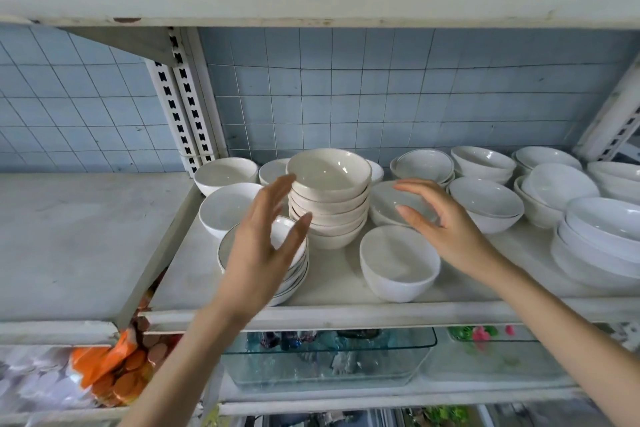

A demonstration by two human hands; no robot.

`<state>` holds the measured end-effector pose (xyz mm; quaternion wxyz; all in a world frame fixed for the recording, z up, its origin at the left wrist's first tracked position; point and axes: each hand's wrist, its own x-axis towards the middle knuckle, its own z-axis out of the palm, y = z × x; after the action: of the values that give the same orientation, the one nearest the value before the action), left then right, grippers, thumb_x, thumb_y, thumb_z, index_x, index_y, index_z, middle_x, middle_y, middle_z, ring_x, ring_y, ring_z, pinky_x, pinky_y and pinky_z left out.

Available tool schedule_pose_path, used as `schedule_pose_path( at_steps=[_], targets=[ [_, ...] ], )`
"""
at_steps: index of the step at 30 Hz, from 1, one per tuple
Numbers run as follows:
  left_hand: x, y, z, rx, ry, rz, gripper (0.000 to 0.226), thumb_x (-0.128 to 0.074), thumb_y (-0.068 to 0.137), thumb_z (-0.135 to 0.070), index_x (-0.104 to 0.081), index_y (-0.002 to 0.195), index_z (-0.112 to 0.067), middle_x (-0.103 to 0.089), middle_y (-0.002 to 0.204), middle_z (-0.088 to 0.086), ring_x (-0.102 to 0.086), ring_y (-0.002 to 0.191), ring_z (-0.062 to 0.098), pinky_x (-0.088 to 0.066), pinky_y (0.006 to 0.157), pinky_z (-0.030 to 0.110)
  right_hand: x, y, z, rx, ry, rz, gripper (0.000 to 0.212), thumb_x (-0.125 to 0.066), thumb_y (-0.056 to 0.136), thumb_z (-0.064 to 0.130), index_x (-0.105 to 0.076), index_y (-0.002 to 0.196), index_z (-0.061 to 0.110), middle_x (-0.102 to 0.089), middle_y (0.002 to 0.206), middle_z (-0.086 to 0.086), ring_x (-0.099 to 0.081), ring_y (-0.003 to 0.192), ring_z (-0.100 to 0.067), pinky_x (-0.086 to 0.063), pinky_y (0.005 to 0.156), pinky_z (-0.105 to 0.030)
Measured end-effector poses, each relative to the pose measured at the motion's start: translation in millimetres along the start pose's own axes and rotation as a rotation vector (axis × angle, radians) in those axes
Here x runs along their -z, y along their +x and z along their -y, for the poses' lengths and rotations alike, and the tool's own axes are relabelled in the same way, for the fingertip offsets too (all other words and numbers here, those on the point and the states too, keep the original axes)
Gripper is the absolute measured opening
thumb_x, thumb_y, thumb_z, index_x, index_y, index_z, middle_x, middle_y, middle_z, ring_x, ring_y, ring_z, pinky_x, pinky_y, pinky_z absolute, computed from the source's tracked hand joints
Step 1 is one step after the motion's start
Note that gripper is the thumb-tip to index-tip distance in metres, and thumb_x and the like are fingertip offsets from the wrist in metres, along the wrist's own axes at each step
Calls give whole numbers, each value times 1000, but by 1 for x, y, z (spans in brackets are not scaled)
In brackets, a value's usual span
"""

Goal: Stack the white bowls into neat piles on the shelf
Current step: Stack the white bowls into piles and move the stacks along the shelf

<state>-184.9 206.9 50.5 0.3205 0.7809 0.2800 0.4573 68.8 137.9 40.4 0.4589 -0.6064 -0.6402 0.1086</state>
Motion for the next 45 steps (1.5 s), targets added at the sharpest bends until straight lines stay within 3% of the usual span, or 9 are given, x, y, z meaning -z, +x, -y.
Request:
schedule_pose_path(
  at_steps=[5, 11, 15, 17, 25, 29, 33, 41, 45],
  targets=[
    [-42, -37, -8, -99, -49, 171, 34, -51, 92, -29, -51, 125, -21, -57, 122, -11, -52, 117, 3, -41, 100, 21, 3, -35, -12, -223, 223, -63, 33, -54, 83, 34, -50, 116, 36, -50, 125, 23, -41, 122, 11, -31, 106, -18],
    [-93, -54, 16, 130, -2, 286, 83, -56, 83, -51, -16, 147, -16, -23, 149, -4, -24, 135, -1, -22, 112, 17, -10, -62, -17, -337, 311, -31, 54, -58, 78, 36, -40, 128, 25, -48, 129, 15, -46, 118, 10, -40, 95, -11],
    [-105, -49, 22, 226, -97, 389, 87, -68, 83, -36, -13, 148, -16, -33, 145, 0, -41, 122, -9, -32, 105, 11, -15, -68, -17, -371, 314, 45, 93, -64, 60, 75, -35, 134, 27, -48, 130, 17, -49, 113, 11, -40, 91, -8],
    [-109, -44, 26, 274, -214, 377, 86, -72, 76, -43, -22, 144, -23, -36, 140, -1, -45, 123, 0, -40, 105, 23, -15, -69, -18, -397, 348, 69, 104, -66, 51, 80, -32, 136, 30, -47, 131, 18, -50, 114, 10, -43, 93, -13],
    [-115, -31, 32, 350, -352, 355, 90, -85, 57, -35, -35, 130, -23, -37, 133, -1, -45, 126, 12, -50, 96, 27, -12, -76, -16, -434, 448, 92, 90, -87, 53, 36, -35, 125, 43, -51, 125, 20, -50, 120, -2, -49, 89, -21],
    [-125, -25, 35, 344, -324, 394, 80, -87, 61, -30, -33, 119, -35, -48, 127, -5, -50, 121, 12, -51, 94, 28, -3, -81, -17, -457, 398, 51, 89, -87, 48, 50, -41, 124, 41, -54, 123, 17, -54, 116, -1, -50, 90, -24],
    [-137, -19, 29, 350, -327, 423, 84, -87, 61, -27, -29, 122, -30, -48, 121, -15, -52, 117, 10, -51, 95, 32, 8, -86, -20, -485, 383, -5, 80, -80, 60, 25, -41, 130, 27, -54, 126, 6, -54, 118, -10, -51, 90, -25],
    [-168, -11, 10, 371, -366, 481, 86, -87, 62, -30, -28, 124, -32, -49, 114, -22, -54, 113, 8, -51, 94, 29, 42, -96, -32, -553, 401, -7, 80, -85, 61, 32, -42, 129, 31, -54, 126, 9, -54, 116, 0, -52, 83, -20],
    [-178, -7, 10, 393, -426, 523, 88, -87, 61, -24, -28, 126, -33, -54, 119, -15, -56, 112, 3, -50, 95, 29, 60, -96, -34, -549, 362, -38, 56, -67, 77, 22, -44, 128, 24, -53, 128, 11, -50, 117, 6, -46, 83, -10]
  ],
)
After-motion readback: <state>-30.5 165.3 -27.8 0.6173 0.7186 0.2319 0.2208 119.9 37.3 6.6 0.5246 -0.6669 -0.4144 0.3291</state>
